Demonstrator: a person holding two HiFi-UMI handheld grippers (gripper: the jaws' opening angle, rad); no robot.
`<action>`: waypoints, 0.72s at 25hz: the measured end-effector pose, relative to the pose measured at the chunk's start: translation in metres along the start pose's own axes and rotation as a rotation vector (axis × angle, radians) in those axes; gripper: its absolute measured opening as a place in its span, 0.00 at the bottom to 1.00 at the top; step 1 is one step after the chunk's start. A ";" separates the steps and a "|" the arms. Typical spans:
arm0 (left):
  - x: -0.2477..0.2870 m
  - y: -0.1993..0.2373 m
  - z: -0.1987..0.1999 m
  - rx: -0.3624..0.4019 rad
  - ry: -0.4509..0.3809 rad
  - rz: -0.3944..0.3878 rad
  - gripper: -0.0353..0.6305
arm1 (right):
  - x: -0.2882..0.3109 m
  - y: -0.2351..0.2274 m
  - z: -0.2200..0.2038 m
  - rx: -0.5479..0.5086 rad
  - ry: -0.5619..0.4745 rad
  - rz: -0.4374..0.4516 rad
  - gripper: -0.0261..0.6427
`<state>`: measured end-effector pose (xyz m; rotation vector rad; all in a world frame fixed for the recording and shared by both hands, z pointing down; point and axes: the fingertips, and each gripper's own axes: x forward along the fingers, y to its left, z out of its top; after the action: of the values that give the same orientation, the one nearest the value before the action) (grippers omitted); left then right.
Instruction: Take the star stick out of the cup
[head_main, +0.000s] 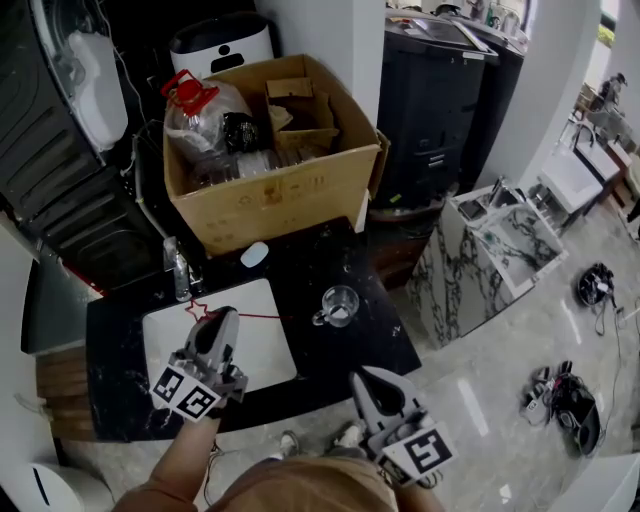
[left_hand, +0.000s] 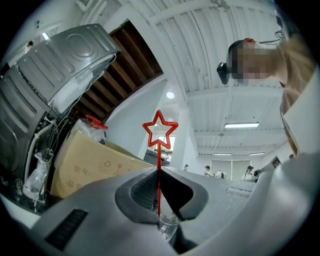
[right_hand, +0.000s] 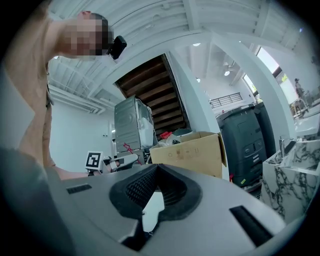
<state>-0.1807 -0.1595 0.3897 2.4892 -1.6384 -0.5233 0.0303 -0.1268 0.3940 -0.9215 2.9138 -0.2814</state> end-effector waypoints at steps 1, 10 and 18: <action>-0.003 0.001 0.001 0.004 -0.001 0.006 0.06 | 0.002 0.001 0.000 -0.002 -0.002 0.007 0.04; -0.041 0.002 0.023 0.061 -0.026 0.048 0.06 | 0.017 0.012 -0.005 0.008 -0.003 0.074 0.04; -0.091 0.004 0.047 0.086 -0.069 0.139 0.06 | 0.035 0.023 -0.005 -0.002 0.011 0.110 0.04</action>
<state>-0.2327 -0.0738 0.3676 2.4173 -1.8816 -0.5381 -0.0123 -0.1275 0.3942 -0.7594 2.9617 -0.2774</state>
